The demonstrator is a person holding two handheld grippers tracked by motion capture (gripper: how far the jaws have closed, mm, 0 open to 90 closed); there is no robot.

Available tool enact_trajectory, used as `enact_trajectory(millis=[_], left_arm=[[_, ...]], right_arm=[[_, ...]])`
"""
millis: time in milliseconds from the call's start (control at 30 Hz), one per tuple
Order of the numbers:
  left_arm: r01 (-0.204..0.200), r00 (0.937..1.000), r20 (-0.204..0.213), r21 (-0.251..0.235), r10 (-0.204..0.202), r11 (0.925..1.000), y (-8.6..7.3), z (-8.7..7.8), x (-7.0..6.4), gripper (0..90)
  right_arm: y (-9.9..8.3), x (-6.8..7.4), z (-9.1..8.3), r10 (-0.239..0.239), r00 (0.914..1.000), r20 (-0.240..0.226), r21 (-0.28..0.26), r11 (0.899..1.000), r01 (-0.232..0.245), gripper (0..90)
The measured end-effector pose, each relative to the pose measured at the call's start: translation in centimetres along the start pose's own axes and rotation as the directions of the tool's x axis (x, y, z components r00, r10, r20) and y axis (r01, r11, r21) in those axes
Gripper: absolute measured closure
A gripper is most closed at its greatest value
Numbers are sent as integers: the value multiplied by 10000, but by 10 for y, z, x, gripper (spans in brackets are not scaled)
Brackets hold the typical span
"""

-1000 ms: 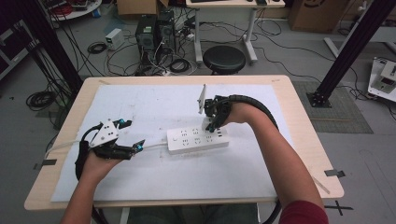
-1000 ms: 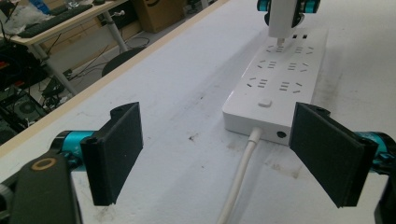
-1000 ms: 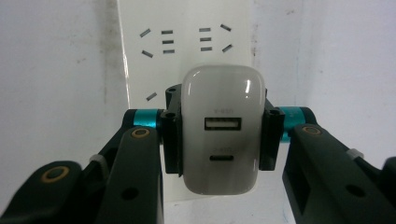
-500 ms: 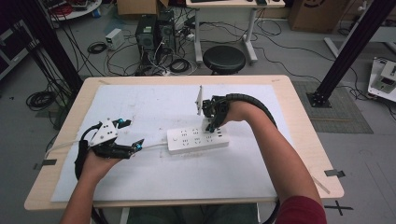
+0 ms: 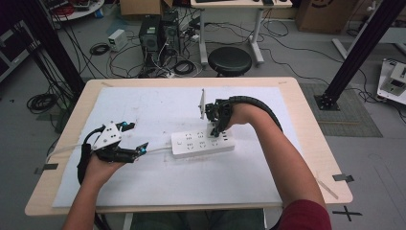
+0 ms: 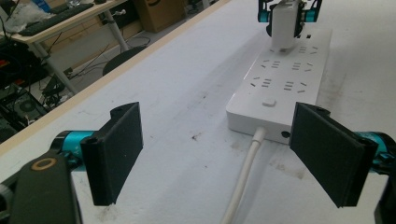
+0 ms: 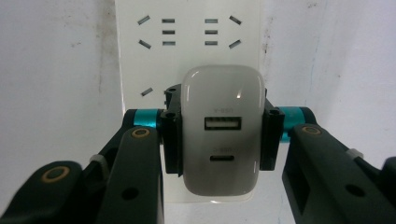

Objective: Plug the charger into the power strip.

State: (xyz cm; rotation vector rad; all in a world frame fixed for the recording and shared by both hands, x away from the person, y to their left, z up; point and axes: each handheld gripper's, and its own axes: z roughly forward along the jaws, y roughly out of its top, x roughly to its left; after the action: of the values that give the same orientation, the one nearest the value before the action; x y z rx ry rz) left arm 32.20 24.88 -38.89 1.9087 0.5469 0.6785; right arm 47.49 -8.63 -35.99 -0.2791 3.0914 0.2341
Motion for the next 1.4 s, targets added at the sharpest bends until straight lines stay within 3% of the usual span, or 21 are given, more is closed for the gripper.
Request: enact_trajectory(millis=[67, 267, 367, 400, 500, 600, 700, 733, 800, 833, 900, 1000, 1067, 1200, 1267, 1300, 1400], left_arm=[[14, 10000, -7, -51, -14, 10000, 1, 0, -1, 175], [39, 10000, -53, -118, -39, 9999, 0, -1, -2, 176], [11, 10000, -64, -87, -11, 10000, 1, -2, -2, 176], [-60, 10000, -79, -58, 60, 10000, 1, -2, -2, 175], [-89, 9999, -83, -107, 89, 9999, 2, -3, -3, 176], [-132, 9999, -51, -52, 131, 9999, 3, -3, -4, 176], [-133, 9999, -32, -22, 133, 9999, 4, -4, -4, 176], [-108, 9999, -49, -17, 107, 9999, 4, -4, -3, 176], [-161, 9999, -54, 104, 162, 9998, 5, -6, -1, 176], [-134, 9999, -79, 99, 135, 9999, 5, -6, 0, 175], [-100, 9999, -93, 84, 101, 9999, 8, -6, 1, 175], [-16, 10000, -22, -27, 16, 10000, 11, -4, 1, 176], [-19, 10000, 24, -9, 19, 10000, 13, -2, 2, 174], [-36, 9999, 109, -82, 37, 10000, 16, 0, 3, 172], [-54, 9999, 151, -51, 55, 10000, 16, 1, 5, 171], [-67, 9998, 191, -54, 68, 10000, 17, 2, 5, 171], [19, 9996, 283, -79, -17, 10000, 17, 4, 5, 172]], right_arm=[[3, 2, 6, -217, 9997, 78, 368, 9991, 214, 634], [2, -1, 9, 131, 9999, -53, 221, 9997, -130, 636], [1, -7, 12, 319, 9985, -451, 180, 9994, -311, 636], [5, -5, 13, 398, 9984, -390, 419, 9984, -382, 636], [3, -3, 14, 288, 9993, -235, 257, 9993, -282, 636], [5, -2, 14, 404, 9989, -240, 440, 9983, -393, 633], [4, 0, 13, 228, 9997, -10, 259, 9994, -228, 624], [3, 0, 13, 352, 9994, 27, 117, 9993, -352, 561], [-1, 2, 8, 982, 9948, 256, -514, 9940, -968, 406], [-4, 3, 4, 1330, 9904, 368, -976, 9868, -1289, 399], [-9, 8, -4, 1555, 9855, 674, -1499, 9781, -1441, 370], [-18, 17, -13, 2383, 9680, 791, -2208, 9511, -2161, 312], [-27, 24, -18, 3004, 9502, 827, -2845, 9209, -2663, 267], [-47, 42, -27, 3923, 9165, 777, -4264, 8441, -3251, 210], [-58, 53, -29, 4487, 8909, 697, -4805, 7978, -3642, 208], [-64, 59, -31, 4618, 8844, 673, -5070, 7793, -3683, 206], [-81, 76, -33, 5233, 8502, 567, -5902, 7044, -3942, 193]])
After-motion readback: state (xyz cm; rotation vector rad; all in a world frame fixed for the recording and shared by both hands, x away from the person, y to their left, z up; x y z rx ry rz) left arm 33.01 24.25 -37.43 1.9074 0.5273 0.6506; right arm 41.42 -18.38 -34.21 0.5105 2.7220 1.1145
